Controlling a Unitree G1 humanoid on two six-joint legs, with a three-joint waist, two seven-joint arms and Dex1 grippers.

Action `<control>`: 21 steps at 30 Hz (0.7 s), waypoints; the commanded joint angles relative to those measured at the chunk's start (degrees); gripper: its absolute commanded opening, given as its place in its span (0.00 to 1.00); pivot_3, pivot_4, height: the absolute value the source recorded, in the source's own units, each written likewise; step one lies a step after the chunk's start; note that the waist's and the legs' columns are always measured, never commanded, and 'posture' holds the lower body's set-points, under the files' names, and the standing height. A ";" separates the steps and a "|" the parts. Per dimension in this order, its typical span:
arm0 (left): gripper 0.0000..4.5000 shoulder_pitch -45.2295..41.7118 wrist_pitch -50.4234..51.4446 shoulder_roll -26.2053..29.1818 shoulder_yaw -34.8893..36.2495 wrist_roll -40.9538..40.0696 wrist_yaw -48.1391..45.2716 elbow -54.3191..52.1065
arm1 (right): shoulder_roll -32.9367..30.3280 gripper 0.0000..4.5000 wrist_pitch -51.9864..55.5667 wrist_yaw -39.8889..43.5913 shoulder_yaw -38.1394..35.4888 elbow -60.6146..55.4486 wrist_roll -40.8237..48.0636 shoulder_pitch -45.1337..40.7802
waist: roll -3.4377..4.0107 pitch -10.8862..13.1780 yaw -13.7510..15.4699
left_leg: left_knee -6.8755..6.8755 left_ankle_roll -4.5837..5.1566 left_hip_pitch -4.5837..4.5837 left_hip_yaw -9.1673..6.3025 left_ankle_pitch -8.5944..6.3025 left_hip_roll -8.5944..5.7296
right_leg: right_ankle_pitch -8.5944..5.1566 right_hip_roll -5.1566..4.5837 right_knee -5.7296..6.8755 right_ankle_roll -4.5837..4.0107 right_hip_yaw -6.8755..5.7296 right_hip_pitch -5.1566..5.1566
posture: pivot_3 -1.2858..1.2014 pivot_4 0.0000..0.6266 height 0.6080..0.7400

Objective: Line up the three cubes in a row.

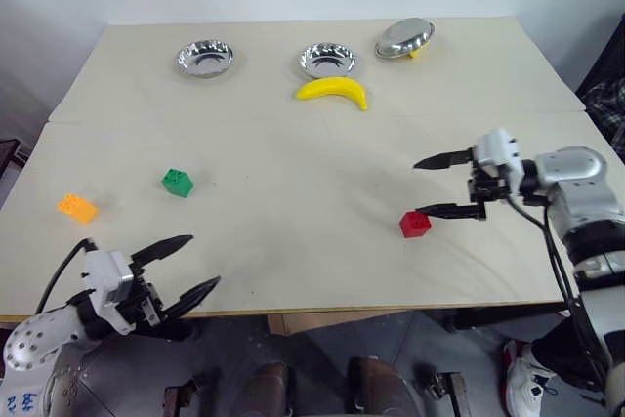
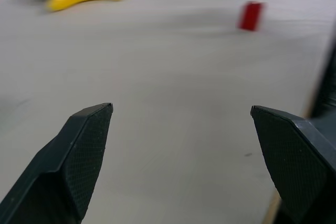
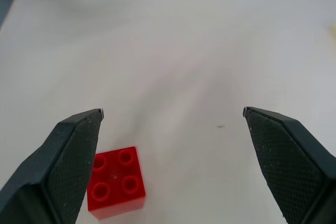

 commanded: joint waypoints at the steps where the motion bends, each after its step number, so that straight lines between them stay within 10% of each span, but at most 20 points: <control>1: 1.00 3.16 -1.02 -3.50 6.96 -1.12 7.09 1.00 | -1.50 1.00 6.09 -5.37 -9.57 -13.28 4.53 11.53 | -0.01 0.00 0.60 | 0.00 0.00 -0.01 0.02 0.00 0.00 | 0.00 0.00 -0.03 0.00 0.00 -0.01 | 0.52 0.24 1.00; 10: 1.00 8.29 -0.36 -7.75 12.76 -4.37 10.08 4.20 | 3.22 1.00 4.49 -9.24 -29.95 -36.79 9.91 43.66 | -0.13 0.05 2.28 | 0.04 0.02 0.23 0.09 -0.08 0.03 | 0.00 0.01 -0.32 0.01 -0.04 0.40 | 0.52 0.24 1.00; 21: 1.00 1.36 3.01 -3.72 7.24 -3.64 10.05 2.88 | 3.73 1.00 0.55 -6.58 -36.17 -32.87 5.77 50.38 | -0.12 0.03 1.96 | -0.03 0.22 0.27 0.16 -0.22 0.01 | 0.01 -0.01 -0.72 -0.02 0.17 0.53 | 0.52 0.24 1.00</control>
